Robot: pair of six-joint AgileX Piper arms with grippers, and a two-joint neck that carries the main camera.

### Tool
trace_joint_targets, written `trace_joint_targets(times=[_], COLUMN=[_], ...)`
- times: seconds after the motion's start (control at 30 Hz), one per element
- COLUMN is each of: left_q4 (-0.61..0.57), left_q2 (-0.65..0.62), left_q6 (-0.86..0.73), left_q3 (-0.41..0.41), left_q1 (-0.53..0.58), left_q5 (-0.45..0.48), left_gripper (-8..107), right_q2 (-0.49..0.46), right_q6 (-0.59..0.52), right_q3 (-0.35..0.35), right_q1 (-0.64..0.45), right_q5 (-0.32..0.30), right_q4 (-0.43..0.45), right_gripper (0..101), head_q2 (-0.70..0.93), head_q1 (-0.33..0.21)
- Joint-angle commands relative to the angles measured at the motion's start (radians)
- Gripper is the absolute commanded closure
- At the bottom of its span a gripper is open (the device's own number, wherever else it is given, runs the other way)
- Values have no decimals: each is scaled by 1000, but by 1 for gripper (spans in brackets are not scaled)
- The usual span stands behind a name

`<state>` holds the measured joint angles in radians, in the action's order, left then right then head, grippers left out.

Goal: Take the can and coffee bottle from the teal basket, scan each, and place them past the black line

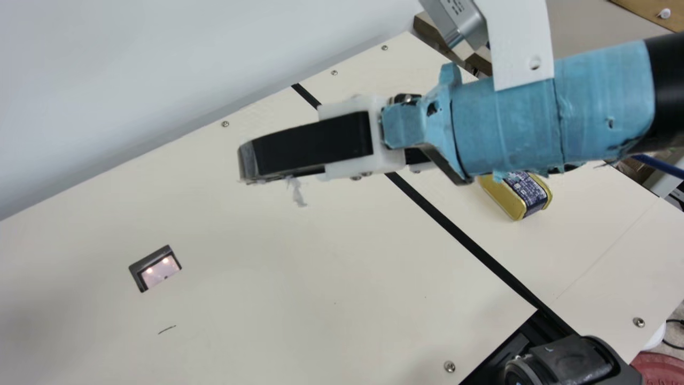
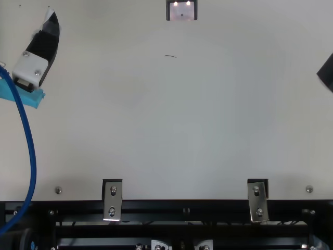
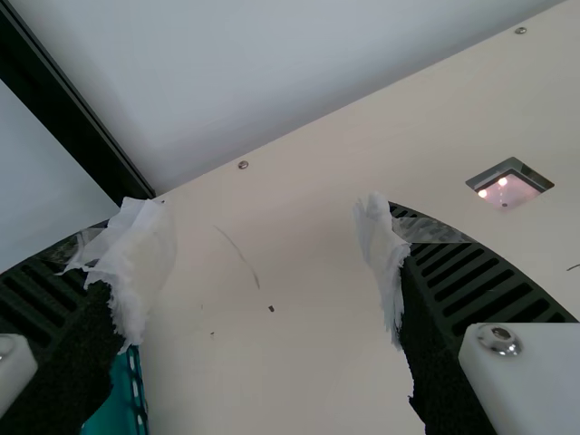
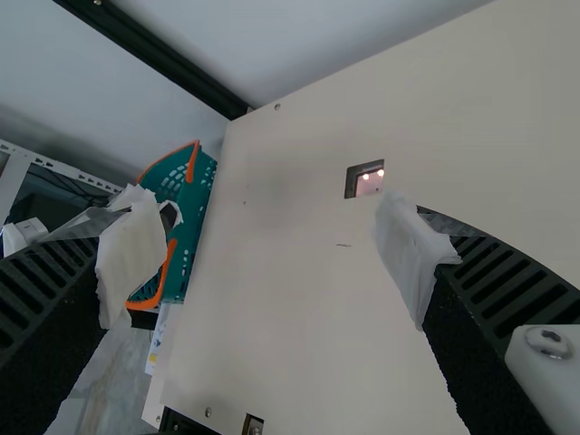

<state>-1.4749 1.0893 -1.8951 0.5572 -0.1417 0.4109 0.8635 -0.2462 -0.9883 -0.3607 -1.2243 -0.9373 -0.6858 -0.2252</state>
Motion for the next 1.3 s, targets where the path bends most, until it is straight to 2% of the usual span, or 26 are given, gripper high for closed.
trace_joint_targets(times=[0.0,0.17,0.3,0.43,0.6,0.83,1.13,1.27], left_q4=[0,0,0,0,0,0,0,0], left_q2=[0,0,0,0,0,0,0,0], left_q6=[0,0,0,0,0,0,0,0], left_q3=[0,0,0,0,0,0,0,0], left_q1=[0,0,0,0,0,0,0,0], left_q5=[0,0,0,0,0,0,0,0], left_gripper=[9,9,9,9,9,9,9,9], right_q2=[0,0,0,0,0,0,0,0], right_q6=[0,0,0,0,0,0,0,0], right_q3=[0,0,0,0,0,0,0,0], right_q1=[0,0,0,0,0,0,0,0], right_q5=[0,0,3,3,3,3,3,3], right_q4=[0,-1,0,0,0,0,0,0], right_gripper=[0,0,0,0,0,0,0,0], head_q2=[-25,-24,32,155,378,725,1103,1223], head_q1=[-37,-33,5,34,32,-22,-149,-186])
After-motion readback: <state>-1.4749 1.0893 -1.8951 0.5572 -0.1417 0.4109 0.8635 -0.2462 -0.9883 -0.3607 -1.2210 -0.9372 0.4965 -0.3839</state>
